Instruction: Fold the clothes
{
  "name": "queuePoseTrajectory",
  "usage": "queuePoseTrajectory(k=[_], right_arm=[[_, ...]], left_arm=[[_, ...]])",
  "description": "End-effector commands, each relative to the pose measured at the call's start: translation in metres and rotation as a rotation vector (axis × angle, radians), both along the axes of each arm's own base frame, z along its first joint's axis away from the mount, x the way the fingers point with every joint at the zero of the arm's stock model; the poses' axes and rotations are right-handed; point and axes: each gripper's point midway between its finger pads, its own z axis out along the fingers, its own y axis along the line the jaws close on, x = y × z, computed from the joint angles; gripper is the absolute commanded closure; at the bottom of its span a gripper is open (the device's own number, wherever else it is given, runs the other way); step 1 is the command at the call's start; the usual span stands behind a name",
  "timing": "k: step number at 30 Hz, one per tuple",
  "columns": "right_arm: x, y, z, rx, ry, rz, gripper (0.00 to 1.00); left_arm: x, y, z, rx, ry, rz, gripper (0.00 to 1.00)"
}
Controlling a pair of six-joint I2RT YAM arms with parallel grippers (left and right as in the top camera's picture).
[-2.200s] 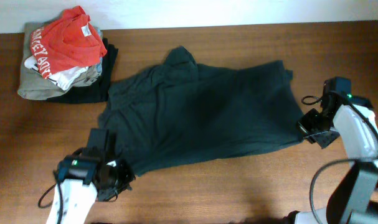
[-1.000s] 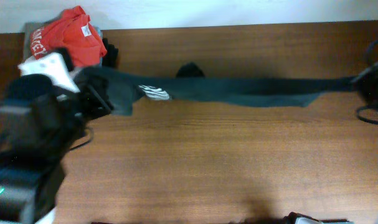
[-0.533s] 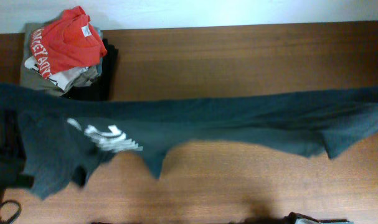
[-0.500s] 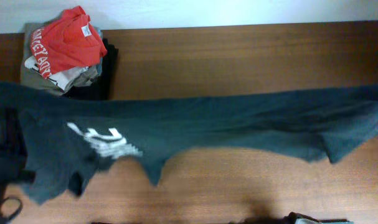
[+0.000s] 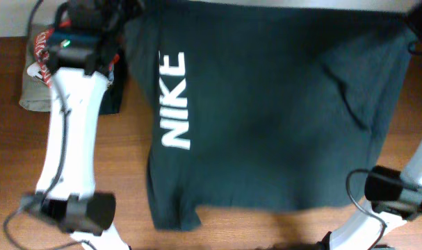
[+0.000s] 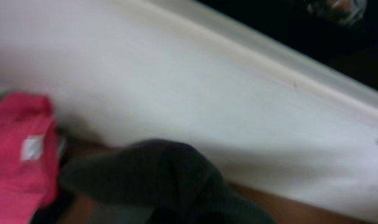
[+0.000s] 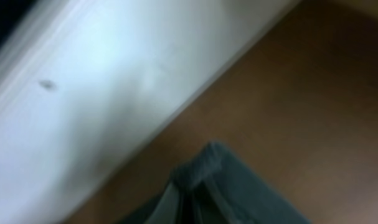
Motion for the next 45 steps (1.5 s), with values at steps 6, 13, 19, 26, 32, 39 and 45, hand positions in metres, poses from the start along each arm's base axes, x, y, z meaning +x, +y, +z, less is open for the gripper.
queuePoseTrajectory(k=[6, 13, 19, 26, 32, 39, 45], right_arm=[[-0.052, 0.009, 0.117, -0.057, -0.322, 0.051, 0.96], [-0.077, 0.010, 0.077, -0.041, -0.135, 0.037, 0.96], [-0.096, -0.007, -0.030, 0.011, 0.294, -0.051, 0.96], [-0.098, -0.007, -0.156, 0.127, 0.635, -0.017, 0.96], [-0.116, -0.002, -0.224, 0.185, 0.804, -0.013, 0.96], [-0.152, -0.043, -0.228, 0.197, 0.858, -0.169, 0.96], [-0.173, -0.061, -0.225, 0.239, 0.871, -0.235, 0.96]], left_arm=[[-0.058, 0.036, 0.152, 0.118, -0.317, 0.045, 0.99], [-0.098, 0.039, 0.110, 0.147, -0.068, 0.020, 0.99], [-0.080, 0.026, -0.035, 0.163, 0.402, -0.071, 0.99], [-0.100, -0.004, -0.201, 0.054, 0.958, -0.235, 0.99], [-0.145, -0.010, -0.243, 0.045, 1.201, -0.259, 0.99], [-0.195, -0.041, -0.238, 0.101, 1.287, -0.346, 0.99], [-0.244, -0.030, -0.215, 0.191, 1.270, -0.252, 0.99]])
